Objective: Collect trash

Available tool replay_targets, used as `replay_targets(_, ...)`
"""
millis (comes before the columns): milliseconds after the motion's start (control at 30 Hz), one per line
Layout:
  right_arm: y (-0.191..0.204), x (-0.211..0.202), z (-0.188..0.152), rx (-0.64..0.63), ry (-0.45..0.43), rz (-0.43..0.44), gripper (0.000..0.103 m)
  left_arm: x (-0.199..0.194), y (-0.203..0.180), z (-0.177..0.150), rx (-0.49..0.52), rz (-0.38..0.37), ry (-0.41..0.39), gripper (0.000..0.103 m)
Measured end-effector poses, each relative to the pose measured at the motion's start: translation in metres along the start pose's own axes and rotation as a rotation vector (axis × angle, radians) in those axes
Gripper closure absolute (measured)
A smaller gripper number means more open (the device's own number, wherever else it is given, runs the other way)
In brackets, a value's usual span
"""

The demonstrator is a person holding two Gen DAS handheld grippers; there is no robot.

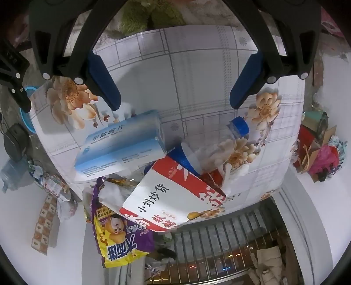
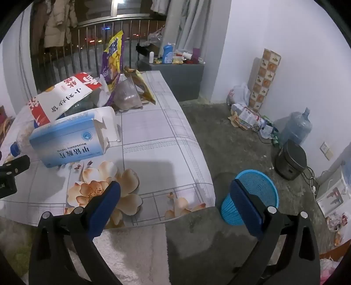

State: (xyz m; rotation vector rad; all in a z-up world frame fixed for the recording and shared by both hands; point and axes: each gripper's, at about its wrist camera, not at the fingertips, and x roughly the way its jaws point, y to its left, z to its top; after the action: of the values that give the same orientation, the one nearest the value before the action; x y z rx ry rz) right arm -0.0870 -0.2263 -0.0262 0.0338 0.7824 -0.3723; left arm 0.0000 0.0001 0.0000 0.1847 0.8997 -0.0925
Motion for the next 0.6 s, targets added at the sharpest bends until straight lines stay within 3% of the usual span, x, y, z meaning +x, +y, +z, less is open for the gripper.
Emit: replay_targets(600, -0.0039, -0.0042, 0.0053, 0.007, -0.005, 0.001, 0.006, 0.0006, 0.0029, -0.0002, -0.018, -0.001, 0.001, 0.008)
